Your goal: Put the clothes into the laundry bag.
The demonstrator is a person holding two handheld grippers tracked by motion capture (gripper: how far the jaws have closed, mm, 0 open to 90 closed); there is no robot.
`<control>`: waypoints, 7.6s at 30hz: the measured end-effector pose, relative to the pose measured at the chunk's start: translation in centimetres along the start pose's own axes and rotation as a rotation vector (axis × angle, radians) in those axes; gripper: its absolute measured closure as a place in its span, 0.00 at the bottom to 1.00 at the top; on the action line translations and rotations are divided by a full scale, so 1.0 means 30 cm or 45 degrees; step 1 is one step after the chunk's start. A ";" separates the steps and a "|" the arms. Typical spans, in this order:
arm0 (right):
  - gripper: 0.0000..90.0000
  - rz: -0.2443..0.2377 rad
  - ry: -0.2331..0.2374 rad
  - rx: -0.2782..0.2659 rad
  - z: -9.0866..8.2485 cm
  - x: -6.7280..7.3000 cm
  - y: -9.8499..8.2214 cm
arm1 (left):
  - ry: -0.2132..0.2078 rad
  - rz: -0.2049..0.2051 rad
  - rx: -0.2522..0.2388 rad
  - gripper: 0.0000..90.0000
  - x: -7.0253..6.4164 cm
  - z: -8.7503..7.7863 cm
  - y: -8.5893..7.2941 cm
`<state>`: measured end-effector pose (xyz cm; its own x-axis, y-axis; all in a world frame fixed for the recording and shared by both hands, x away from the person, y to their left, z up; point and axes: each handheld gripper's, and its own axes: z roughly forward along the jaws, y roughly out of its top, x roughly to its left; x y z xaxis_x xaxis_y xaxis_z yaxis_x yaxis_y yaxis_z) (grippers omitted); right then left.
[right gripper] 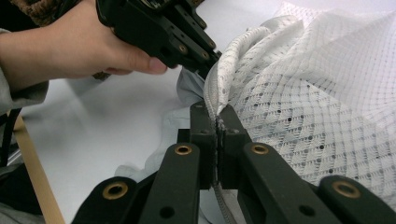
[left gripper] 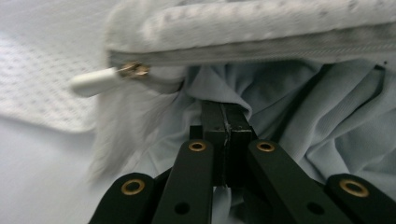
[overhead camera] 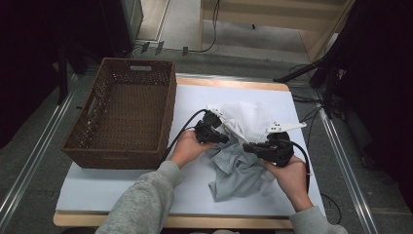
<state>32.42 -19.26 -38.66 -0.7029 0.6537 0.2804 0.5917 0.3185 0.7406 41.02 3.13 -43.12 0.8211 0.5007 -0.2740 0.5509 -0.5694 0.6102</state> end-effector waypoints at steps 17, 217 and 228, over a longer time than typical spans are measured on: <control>0.98 0.017 -0.003 -0.018 -0.033 -0.021 -0.008 | -0.028 0.003 -0.051 1.00 -0.057 0.103 0.101; 0.98 0.070 -0.042 -0.004 -0.142 -0.053 -0.105 | 0.011 0.036 -0.150 1.00 -0.331 0.136 -0.010; 0.98 0.013 -0.006 -0.040 -0.155 -0.019 -0.087 | 0.051 0.031 -0.238 1.00 -0.288 0.123 0.054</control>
<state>29.45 -23.66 -37.92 -0.6949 0.6601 0.2852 0.5862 0.2903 0.7563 35.36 -4.51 -42.50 0.8253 0.5158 -0.2299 0.4904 -0.4526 0.7448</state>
